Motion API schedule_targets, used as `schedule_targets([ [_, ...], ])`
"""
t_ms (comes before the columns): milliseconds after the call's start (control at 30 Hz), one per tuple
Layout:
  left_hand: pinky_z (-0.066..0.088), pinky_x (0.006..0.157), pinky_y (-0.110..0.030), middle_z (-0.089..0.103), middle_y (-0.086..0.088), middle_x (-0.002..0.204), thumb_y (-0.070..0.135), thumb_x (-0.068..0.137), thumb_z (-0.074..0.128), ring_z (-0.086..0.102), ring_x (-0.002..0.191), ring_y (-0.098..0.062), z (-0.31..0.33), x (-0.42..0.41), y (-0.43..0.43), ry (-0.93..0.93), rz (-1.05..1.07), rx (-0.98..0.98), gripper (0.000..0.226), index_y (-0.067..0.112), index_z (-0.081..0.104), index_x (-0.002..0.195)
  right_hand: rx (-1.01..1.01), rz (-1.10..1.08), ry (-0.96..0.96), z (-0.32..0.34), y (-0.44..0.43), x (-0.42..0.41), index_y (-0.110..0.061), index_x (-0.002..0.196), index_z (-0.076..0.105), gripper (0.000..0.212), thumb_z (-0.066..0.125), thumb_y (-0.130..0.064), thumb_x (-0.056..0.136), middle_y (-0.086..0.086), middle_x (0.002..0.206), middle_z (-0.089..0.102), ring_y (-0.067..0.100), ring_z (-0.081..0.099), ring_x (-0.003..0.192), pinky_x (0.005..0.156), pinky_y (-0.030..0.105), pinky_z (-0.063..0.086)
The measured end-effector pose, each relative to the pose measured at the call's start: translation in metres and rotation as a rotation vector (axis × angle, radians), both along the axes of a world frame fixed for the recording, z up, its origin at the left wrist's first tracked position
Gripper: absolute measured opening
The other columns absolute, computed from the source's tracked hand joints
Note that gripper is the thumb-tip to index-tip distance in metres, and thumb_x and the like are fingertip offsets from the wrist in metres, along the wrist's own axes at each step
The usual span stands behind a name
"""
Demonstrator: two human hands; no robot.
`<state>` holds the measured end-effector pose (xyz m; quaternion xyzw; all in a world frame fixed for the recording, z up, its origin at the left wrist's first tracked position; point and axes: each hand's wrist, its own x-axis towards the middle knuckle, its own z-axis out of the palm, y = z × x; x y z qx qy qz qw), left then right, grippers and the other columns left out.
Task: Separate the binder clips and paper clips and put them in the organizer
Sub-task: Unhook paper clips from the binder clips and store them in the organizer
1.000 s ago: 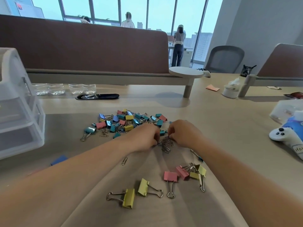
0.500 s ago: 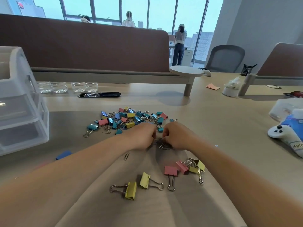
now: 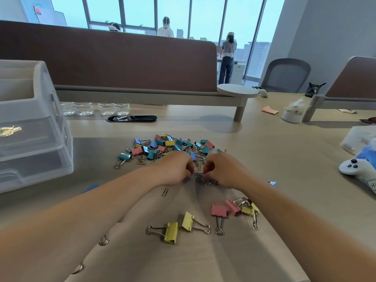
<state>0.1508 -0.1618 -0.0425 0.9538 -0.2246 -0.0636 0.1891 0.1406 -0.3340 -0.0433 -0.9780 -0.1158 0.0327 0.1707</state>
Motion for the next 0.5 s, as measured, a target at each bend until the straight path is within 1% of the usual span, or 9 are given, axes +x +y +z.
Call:
schedule_targets([
  [67,0.041,0.069,-0.021,0.065,0.004,0.097,0.011,0.095,0.056,0.054,0.073,-0.003,0.0000,-0.0015,0.0002,-0.002,0.002,-0.011,0.018,0.015,0.070,0.105,0.006,-0.011,-0.002,0.0008,0.0002,-0.0007,-0.024,0.076,0.061,0.015,0.073,-0.022,0.087,0.002,0.097,0.060,0.016,0.058,0.075,0.056,0.021,0.039],
  [100,0.039,0.065,-0.020,0.062,0.005,0.092,0.011,0.095,0.056,0.051,0.069,0.001,-0.0003,-0.0023,0.0001,-0.002,0.003,-0.015,0.018,0.015,0.070,0.104,0.009,-0.013,-0.002,0.0014,0.0001,-0.0015,-0.023,0.077,0.062,0.014,0.072,-0.023,0.087,0.002,0.095,0.060,0.015,0.057,0.074,0.056,0.021,0.038],
  [167,0.036,0.059,-0.018,0.058,0.009,0.084,0.011,0.095,0.055,0.049,0.065,0.003,-0.0005,-0.0033,0.0001,0.000,0.008,-0.020,0.016,0.015,0.069,0.101,0.017,-0.013,-0.006,0.0026,-0.0006,-0.0034,-0.020,0.080,0.064,0.011,0.071,-0.022,0.088,0.000,0.088,0.061,0.012,0.055,0.071,0.056,0.021,0.038],
  [233,0.034,0.056,-0.017,0.054,0.013,0.076,0.011,0.094,0.055,0.048,0.063,0.002,0.0000,-0.0046,0.0001,0.000,0.011,-0.025,0.014,0.016,0.067,0.098,0.020,-0.010,-0.015,0.0036,-0.0014,-0.0051,-0.018,0.082,0.065,0.009,0.071,-0.021,0.088,-0.003,0.082,0.060,0.011,0.053,0.070,0.057,0.021,0.040],
  [300,0.034,0.056,-0.017,0.052,0.015,0.072,0.010,0.094,0.056,0.048,0.063,0.002,0.0007,-0.0055,0.0001,0.000,0.010,-0.036,0.013,0.015,0.067,0.099,0.019,-0.016,-0.021,0.0038,-0.0020,-0.0051,-0.018,0.082,0.065,0.009,0.070,-0.020,0.089,-0.005,0.080,0.059,0.010,0.053,0.070,0.058,0.021,0.041],
  [367,0.036,0.056,-0.019,0.052,0.015,0.070,0.010,0.094,0.056,0.048,0.063,0.001,0.0010,-0.0069,0.0001,0.007,0.015,-0.049,0.014,0.014,0.068,0.101,0.010,-0.019,-0.019,0.0031,-0.0016,-0.0048,-0.022,0.081,0.063,0.011,0.067,-0.018,0.090,-0.006,0.082,0.059,0.008,0.053,0.071,0.058,0.020,0.040],
  [500,0.044,0.064,-0.023,0.054,0.012,0.070,0.006,0.094,0.055,0.053,0.062,-0.002,0.0012,-0.0094,0.0011,0.044,0.034,-0.080,0.016,0.012,0.068,0.103,0.007,-0.014,-0.020,0.0033,0.0009,-0.0058,-0.024,0.084,0.063,0.013,0.061,-0.013,0.092,-0.005,0.087,0.062,0.008,0.055,0.074,0.061,0.018,0.043],
])
